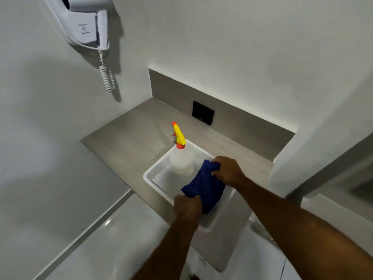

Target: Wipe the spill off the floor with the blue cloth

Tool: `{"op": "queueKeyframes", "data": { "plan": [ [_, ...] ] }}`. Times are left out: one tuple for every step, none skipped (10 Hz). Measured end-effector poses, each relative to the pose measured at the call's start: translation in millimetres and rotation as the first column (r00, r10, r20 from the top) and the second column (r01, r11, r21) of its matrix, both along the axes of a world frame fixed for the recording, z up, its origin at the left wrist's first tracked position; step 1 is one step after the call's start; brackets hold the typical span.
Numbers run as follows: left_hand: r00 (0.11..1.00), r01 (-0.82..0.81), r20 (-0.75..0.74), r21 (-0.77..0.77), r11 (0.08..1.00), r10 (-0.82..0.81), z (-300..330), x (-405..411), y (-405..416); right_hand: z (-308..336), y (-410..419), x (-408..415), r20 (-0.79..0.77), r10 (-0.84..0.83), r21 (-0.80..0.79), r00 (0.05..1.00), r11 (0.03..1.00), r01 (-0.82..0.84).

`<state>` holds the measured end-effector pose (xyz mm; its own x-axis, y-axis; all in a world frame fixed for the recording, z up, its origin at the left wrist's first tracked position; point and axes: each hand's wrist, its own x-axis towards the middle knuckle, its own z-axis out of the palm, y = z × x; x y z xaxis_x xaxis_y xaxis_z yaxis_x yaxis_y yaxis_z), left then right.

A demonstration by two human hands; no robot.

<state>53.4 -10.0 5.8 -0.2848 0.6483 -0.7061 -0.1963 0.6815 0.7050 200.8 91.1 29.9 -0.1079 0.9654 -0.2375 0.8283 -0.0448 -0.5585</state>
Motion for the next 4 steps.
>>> {"op": "queueKeyframes", "data": {
  "plan": [
    [0.988,0.089,-0.120,-0.104,0.991,-0.102,-12,4,18,-26,14,0,0.064,0.068,-0.042,0.996,0.997,-0.066],
    [0.743,0.433,-0.467,-0.210,0.876,-0.480,-11,7,25,-44,14,-3,0.211,0.105,-0.103,0.972,0.991,-0.084],
    [0.386,0.599,-0.625,-0.389,0.700,-0.678,8,3,26,-49,-2,-11,0.527,0.103,0.137,0.844,0.969,-0.204],
    [0.211,0.586,-0.833,-0.311,0.748,-0.511,27,-21,25,-34,-21,-20,0.532,0.028,0.453,0.846,0.835,-0.313]
  ]
}}
